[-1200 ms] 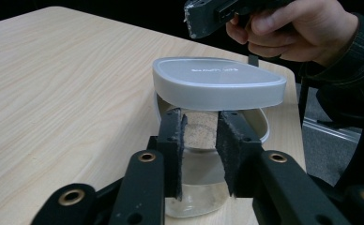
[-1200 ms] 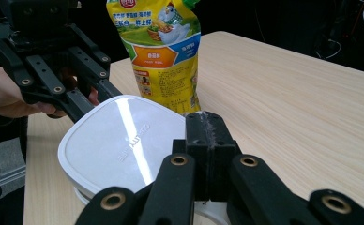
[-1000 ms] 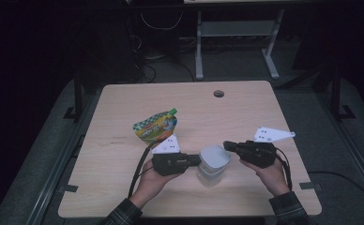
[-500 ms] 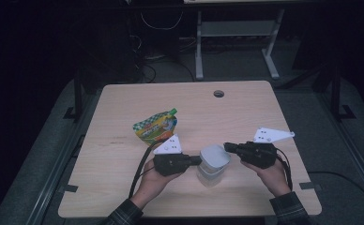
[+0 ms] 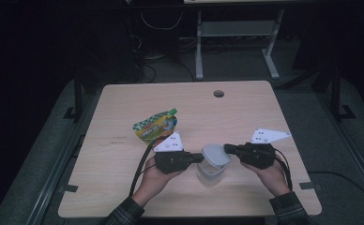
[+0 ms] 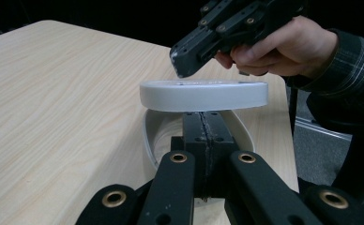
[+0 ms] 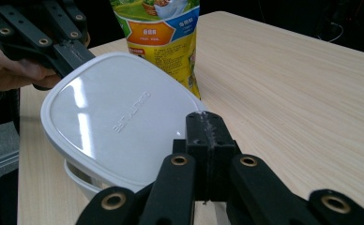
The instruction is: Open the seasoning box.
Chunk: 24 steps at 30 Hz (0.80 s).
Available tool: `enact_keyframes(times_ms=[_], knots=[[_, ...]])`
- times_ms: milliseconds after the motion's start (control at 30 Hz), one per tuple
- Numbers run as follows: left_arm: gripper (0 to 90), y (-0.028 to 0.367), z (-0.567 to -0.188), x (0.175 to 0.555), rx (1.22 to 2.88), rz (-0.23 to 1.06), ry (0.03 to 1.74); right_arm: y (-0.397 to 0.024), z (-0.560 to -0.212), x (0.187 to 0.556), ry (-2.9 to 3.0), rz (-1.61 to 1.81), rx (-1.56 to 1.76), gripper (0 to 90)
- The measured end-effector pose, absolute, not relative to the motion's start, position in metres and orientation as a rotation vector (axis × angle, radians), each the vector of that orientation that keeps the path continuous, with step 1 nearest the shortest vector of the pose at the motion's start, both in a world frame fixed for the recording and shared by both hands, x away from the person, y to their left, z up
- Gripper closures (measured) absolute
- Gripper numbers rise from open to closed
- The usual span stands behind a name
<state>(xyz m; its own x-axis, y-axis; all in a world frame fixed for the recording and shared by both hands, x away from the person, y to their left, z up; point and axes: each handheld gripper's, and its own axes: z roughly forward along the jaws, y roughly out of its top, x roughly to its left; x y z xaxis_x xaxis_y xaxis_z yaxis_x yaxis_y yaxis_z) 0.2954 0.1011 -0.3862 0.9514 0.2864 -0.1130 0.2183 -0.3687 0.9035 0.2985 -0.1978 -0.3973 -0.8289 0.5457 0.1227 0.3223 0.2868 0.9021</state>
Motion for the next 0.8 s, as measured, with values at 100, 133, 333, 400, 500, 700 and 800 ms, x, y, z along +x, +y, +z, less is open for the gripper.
enact_keyframes(times_ms=[100,133,333,400,500,700,800], knots=[[90.0,0.100,-0.385,0.296,1.964,0.076,0.359,-0.198,-0.398,0.299,2.346,1.558,0.809,89.9],[90.0,0.100,-0.385,0.296,1.963,0.076,0.358,-0.198,-0.398,0.299,2.345,1.560,0.809,89.9],[90.0,0.097,-0.381,0.299,1.956,0.076,0.350,-0.200,-0.401,0.301,2.339,1.558,0.825,89.9],[90.0,0.096,-0.379,0.299,1.954,0.076,0.348,-0.201,-0.402,0.301,2.339,1.557,0.837,89.9],[90.0,0.095,-0.377,0.301,1.950,0.080,0.340,-0.201,-0.403,0.301,2.340,1.557,0.838,89.9],[90.0,0.090,-0.374,0.304,1.947,0.075,0.331,-0.202,-0.405,0.302,2.337,1.566,0.852,89.8],[90.0,0.088,-0.373,0.306,1.948,0.072,0.323,-0.202,-0.405,0.302,2.337,1.564,0.851,89.9]])
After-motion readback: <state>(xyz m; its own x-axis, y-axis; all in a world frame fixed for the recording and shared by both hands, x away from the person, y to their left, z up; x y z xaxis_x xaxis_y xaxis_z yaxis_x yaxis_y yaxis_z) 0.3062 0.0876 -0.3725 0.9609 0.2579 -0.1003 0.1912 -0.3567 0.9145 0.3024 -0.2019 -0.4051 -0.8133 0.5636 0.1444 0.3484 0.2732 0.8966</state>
